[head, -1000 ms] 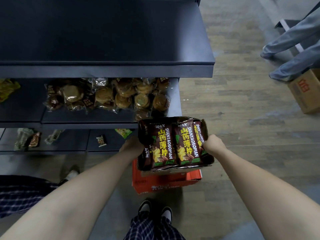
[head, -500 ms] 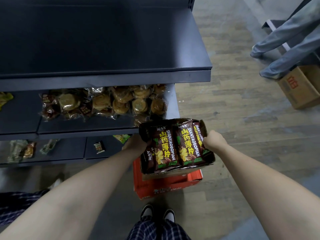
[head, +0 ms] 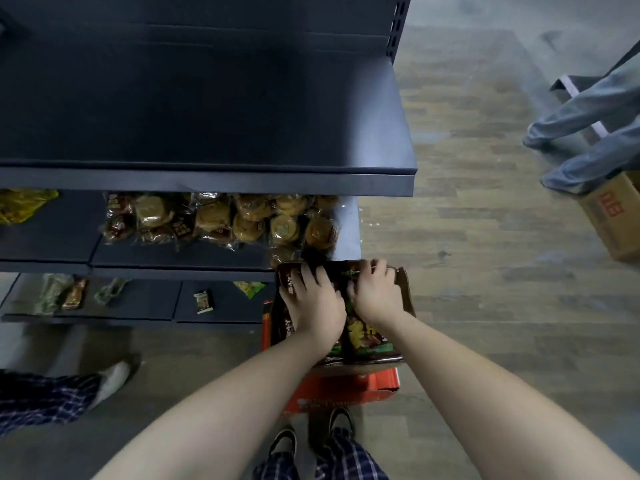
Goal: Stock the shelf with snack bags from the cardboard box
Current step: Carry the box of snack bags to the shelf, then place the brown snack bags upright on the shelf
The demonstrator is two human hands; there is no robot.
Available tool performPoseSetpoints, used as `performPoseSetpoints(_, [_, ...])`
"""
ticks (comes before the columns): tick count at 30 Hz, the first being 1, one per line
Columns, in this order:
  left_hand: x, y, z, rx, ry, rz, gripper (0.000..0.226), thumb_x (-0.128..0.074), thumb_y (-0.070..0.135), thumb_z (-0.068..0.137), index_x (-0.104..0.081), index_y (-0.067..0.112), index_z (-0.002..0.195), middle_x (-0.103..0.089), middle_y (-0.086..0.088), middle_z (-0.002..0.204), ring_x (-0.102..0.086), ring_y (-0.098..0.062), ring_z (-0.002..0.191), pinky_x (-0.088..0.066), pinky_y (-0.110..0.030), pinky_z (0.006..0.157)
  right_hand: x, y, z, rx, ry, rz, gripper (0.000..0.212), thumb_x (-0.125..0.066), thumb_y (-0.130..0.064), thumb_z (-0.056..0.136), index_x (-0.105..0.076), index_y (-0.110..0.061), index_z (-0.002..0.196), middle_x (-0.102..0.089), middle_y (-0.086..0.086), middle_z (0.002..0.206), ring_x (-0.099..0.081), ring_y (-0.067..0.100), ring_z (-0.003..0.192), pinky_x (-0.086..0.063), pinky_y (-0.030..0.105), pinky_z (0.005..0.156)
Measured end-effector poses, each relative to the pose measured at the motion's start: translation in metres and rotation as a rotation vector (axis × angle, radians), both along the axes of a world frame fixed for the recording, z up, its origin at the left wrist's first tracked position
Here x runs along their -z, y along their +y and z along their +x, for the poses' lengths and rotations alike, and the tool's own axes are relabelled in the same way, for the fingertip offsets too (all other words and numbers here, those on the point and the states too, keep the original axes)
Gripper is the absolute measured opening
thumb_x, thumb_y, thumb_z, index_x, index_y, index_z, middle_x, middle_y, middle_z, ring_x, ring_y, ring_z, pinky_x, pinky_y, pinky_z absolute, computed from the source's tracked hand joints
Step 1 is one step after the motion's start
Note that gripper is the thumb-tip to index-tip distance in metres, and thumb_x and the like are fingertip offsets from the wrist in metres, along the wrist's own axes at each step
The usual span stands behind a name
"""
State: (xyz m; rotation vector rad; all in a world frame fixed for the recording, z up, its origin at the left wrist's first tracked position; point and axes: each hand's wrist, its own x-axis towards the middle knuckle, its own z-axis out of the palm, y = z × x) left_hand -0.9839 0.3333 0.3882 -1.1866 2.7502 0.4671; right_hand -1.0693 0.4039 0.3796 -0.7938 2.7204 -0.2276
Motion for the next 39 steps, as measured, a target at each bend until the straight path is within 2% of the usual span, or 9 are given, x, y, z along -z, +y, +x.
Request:
performPoseSetpoints(5, [0.02,0.01,-0.008,-0.011,-0.122,0.057,0.065,-0.035,0.039,0.095,-0.01,0.015,0.15,-0.005,-0.016,0.157,-0.001,-0.035,0.145,-0.015,-0.063,0.11,0.024,0.005,-0.003,-0.043,-0.158,0.066,0.061,-0.044,-0.043,0.094,-0.027,-0.013,0.145,-0.018,0.019,0.154,-0.027,0.038,0.134,-0.034,0.048,0.103])
performPoseSetpoints(9, [0.033,0.004,-0.006,0.019,-0.146,0.078,0.076,-0.041,0.04,0.091,0.001,0.019,0.151,0.006,-0.014,0.158,0.006,-0.036,0.145,-0.018,-0.061,0.111,0.041,0.01,-0.011,-0.064,-0.213,0.101,0.079,-0.042,-0.057,0.091,-0.016,-0.012,0.15,-0.01,0.024,0.157,-0.017,0.041,0.142,-0.023,0.05,0.111])
performPoseSetpoints(12, [0.037,0.002,-0.008,0.028,-0.165,0.097,0.088,-0.05,0.037,0.084,0.006,0.02,0.15,0.01,-0.014,0.157,0.01,-0.037,0.144,-0.018,-0.059,0.112,0.05,0.009,-0.013,-0.056,-0.23,0.09,0.084,-0.048,-0.057,0.086,-0.017,-0.012,0.15,-0.011,0.026,0.156,-0.016,0.043,0.141,-0.02,0.049,0.112])
performPoseSetpoints(20, [0.035,-0.001,-0.005,0.033,-0.128,0.028,0.083,-0.057,0.033,0.083,-0.009,0.022,0.15,-0.007,-0.002,0.158,-0.003,-0.041,0.142,-0.03,-0.046,0.109,0.046,0.006,-0.016,-0.029,-0.22,0.009,0.06,-0.058,-0.041,0.083,-0.042,-0.01,0.131,-0.034,0.02,0.145,-0.032,0.042,0.129,-0.031,0.048,0.104])
performPoseSetpoints(25, [0.025,-0.017,0.004,-0.034,0.039,0.067,0.068,-0.056,0.032,0.087,-0.024,0.02,0.146,-0.028,0.002,0.151,-0.022,-0.036,0.134,-0.047,-0.044,0.091,0.02,0.003,-0.03,0.024,-0.356,-0.289,0.03,-0.06,-0.021,0.083,-0.065,-0.012,0.112,-0.066,0.009,0.113,-0.056,0.031,0.108,-0.044,0.041,0.094])
performPoseSetpoints(28, [0.016,-0.03,0.011,-0.077,0.225,0.16,0.06,-0.054,0.037,0.089,-0.032,0.022,0.142,-0.039,0.002,0.144,-0.027,-0.031,0.13,-0.045,-0.046,0.094,0.005,0.008,-0.036,0.152,-0.574,-0.483,0.024,-0.06,-0.014,0.086,-0.07,-0.017,0.107,-0.07,-0.001,0.096,-0.064,0.022,0.096,-0.052,0.031,0.079])
performPoseSetpoints(32, [-0.003,-0.044,0.013,-0.069,0.417,0.178,0.041,-0.049,0.036,0.093,-0.049,0.019,0.131,-0.057,-0.002,0.126,-0.048,-0.026,0.121,-0.031,-0.037,0.104,-0.012,0.002,-0.041,0.386,-0.905,-0.714,0.021,-0.054,0.0,0.091,-0.068,-0.013,0.102,-0.071,0.012,0.103,-0.066,0.023,0.091,-0.053,0.033,0.088])
performPoseSetpoints(35, [-0.022,-0.05,0.019,-0.187,0.568,0.405,0.044,-0.061,0.028,0.088,-0.05,0.018,0.13,-0.059,-0.003,0.12,-0.049,-0.026,0.118,-0.041,-0.04,0.099,-0.027,-0.008,-0.042,0.499,-1.06,-0.806,0.025,-0.053,0.004,0.091,-0.061,0.005,0.114,-0.068,0.016,0.095,-0.063,0.031,0.092,-0.05,0.045,0.095])
performPoseSetpoints(39, [-0.044,-0.055,0.021,-0.266,0.715,0.709,0.035,-0.067,0.016,0.086,-0.059,0.014,0.12,-0.065,0.002,0.102,-0.062,-0.02,0.102,-0.045,-0.023,0.077,-0.052,-0.02,-0.04,0.56,-1.23,-0.856,0.032,-0.057,-0.01,0.093,-0.056,0.003,0.122,-0.066,0.021,0.108,-0.065,0.03,0.084,-0.055,0.038,0.076])
